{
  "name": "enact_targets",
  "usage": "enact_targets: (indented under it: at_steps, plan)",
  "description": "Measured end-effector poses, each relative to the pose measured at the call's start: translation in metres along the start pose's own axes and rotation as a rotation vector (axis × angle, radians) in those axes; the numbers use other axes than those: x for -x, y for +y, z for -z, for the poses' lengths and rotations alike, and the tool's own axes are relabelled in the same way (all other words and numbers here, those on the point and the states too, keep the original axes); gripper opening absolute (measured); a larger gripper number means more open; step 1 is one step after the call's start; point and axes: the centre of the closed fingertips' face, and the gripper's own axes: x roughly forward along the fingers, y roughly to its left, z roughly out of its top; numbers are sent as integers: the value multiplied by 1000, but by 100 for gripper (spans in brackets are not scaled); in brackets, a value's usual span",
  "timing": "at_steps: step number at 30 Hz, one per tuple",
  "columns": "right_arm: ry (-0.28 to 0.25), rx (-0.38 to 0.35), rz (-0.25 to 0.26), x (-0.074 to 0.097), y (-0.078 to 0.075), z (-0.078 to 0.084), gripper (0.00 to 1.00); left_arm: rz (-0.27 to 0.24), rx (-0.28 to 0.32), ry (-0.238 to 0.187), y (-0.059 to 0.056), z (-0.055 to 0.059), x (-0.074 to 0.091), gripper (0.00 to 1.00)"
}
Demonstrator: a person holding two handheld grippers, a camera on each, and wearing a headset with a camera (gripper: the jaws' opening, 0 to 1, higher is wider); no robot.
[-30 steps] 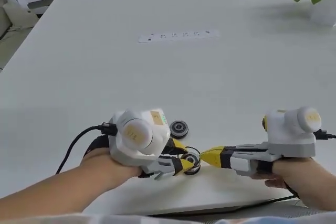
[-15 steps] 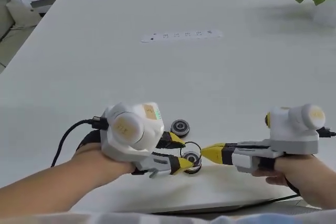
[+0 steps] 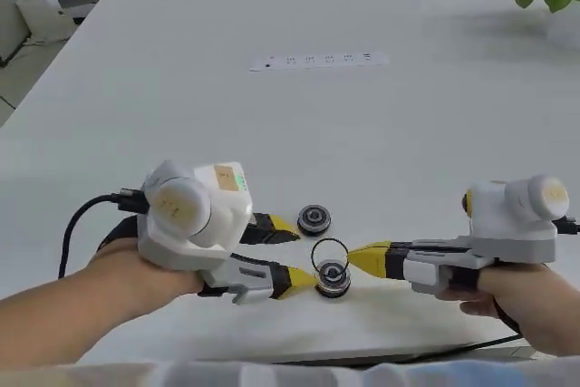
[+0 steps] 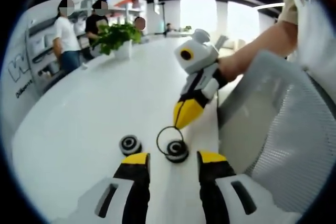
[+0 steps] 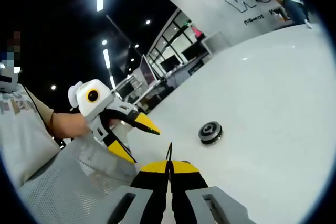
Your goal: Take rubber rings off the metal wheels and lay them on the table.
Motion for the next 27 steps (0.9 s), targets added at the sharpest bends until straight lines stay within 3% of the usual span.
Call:
enact_targets:
  at_steps: [12,27]
  plan:
    - [9,14,-32,-6,10,-9,0,-33,28,-18,7,5,25,45]
    - [75,51,-69,-19,16,-14,0,-69,76,-4,15,26,50,51]
